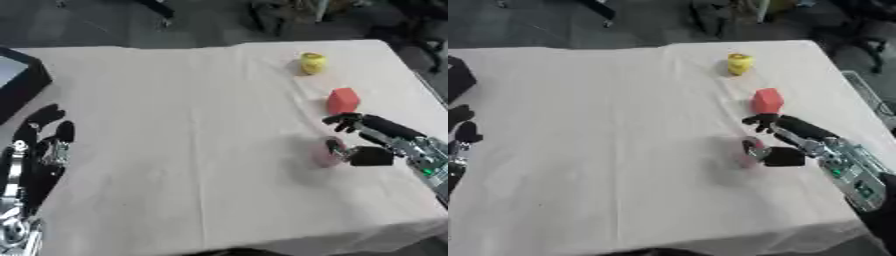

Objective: Pick up the objects with one hand, pass them to the other hand, and then place them into the box on the other side of the table.

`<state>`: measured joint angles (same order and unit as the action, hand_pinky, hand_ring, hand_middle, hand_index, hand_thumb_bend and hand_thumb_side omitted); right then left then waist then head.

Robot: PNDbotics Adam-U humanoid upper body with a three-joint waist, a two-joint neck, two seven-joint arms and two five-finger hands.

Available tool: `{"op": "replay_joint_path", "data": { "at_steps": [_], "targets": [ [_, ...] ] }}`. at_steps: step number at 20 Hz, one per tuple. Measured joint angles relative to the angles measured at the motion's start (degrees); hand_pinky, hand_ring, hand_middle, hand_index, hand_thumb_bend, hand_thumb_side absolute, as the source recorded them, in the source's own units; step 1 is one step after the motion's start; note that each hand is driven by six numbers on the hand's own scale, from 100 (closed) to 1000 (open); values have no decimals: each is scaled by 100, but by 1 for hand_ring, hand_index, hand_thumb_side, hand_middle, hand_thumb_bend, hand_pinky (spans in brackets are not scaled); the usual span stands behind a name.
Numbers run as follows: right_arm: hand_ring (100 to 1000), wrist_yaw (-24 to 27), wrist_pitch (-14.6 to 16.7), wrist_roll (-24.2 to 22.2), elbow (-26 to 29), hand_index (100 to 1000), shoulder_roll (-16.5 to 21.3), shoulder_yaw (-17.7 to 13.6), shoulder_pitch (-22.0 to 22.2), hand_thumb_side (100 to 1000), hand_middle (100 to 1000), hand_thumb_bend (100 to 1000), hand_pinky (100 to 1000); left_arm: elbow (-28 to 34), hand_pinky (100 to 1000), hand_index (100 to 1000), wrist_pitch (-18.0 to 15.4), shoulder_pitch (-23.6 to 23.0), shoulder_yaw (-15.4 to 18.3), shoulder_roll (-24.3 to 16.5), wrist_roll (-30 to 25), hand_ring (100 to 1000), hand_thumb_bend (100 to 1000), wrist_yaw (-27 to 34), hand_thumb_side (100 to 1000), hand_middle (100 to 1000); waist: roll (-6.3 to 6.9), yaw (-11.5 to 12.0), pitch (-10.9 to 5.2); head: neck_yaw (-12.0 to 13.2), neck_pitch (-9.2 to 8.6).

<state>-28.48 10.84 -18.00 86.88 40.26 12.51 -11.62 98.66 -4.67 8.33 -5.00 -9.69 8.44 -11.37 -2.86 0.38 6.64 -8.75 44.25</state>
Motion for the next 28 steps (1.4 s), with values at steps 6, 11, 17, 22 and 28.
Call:
{"op": "replay_joint_path", "data": {
  "at_steps": [6, 11, 17, 22, 28],
  "targets": [
    [817, -49, -10, -204, -2, 938, 35, 21, 9, 688, 863, 100, 801, -1, 746, 781, -7, -8, 0, 0, -8, 1000, 380, -1, 712, 862, -1, -4, 0, -1, 0],
    [817, -132, -27, -331, -2, 943, 38, 23, 41, 379, 862, 100, 803, -2, 746, 781, -4, -8, 0, 0, -13, 1000, 378, -1, 713, 862, 3, -10, 0, -11, 0],
    [808, -291, -54, -444, -4, 931, 38, 17, 53, 100, 846, 100, 802, -2, 747, 781, 3, -8, 0, -2, -21, 1000, 376, -1, 715, 863, 4, -10, 0, -26, 0],
    [753, -423, -72, -294, -7, 807, 38, -10, 42, 100, 700, 100, 780, -2, 747, 782, 4, -8, -1, -41, -28, 1000, 374, -1, 716, 863, 8, -8, 0, -26, 0],
    [626, -808, -265, 931, -2, 481, 30, -60, -15, 100, 467, 100, 714, -2, 747, 782, 5, -7, -1, -43, -42, 1000, 371, -1, 717, 864, 30, -17, -1, -24, 0]
  ]
}}
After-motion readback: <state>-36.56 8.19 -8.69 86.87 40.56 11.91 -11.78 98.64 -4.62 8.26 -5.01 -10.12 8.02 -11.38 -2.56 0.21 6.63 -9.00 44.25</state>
